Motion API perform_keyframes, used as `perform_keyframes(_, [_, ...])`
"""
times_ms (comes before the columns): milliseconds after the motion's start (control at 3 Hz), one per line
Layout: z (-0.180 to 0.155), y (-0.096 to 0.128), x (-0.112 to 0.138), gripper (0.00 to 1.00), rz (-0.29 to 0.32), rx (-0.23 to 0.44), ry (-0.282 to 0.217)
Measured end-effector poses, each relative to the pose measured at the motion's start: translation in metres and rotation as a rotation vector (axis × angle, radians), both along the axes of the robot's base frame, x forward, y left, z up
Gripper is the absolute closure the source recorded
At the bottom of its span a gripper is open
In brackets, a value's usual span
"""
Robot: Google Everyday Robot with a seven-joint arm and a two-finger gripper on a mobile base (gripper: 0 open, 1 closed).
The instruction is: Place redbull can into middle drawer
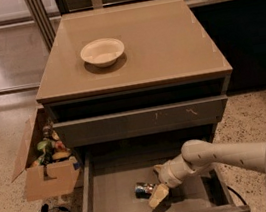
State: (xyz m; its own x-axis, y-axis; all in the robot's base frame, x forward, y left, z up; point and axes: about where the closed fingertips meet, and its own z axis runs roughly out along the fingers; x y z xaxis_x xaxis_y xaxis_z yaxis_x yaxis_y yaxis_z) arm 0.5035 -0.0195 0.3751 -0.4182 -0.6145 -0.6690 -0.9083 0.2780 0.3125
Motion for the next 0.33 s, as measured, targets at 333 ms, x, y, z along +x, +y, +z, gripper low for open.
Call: perform_keyframes(333, [0.0,0.0,0.0,0.0,0.0,0.0,0.0])
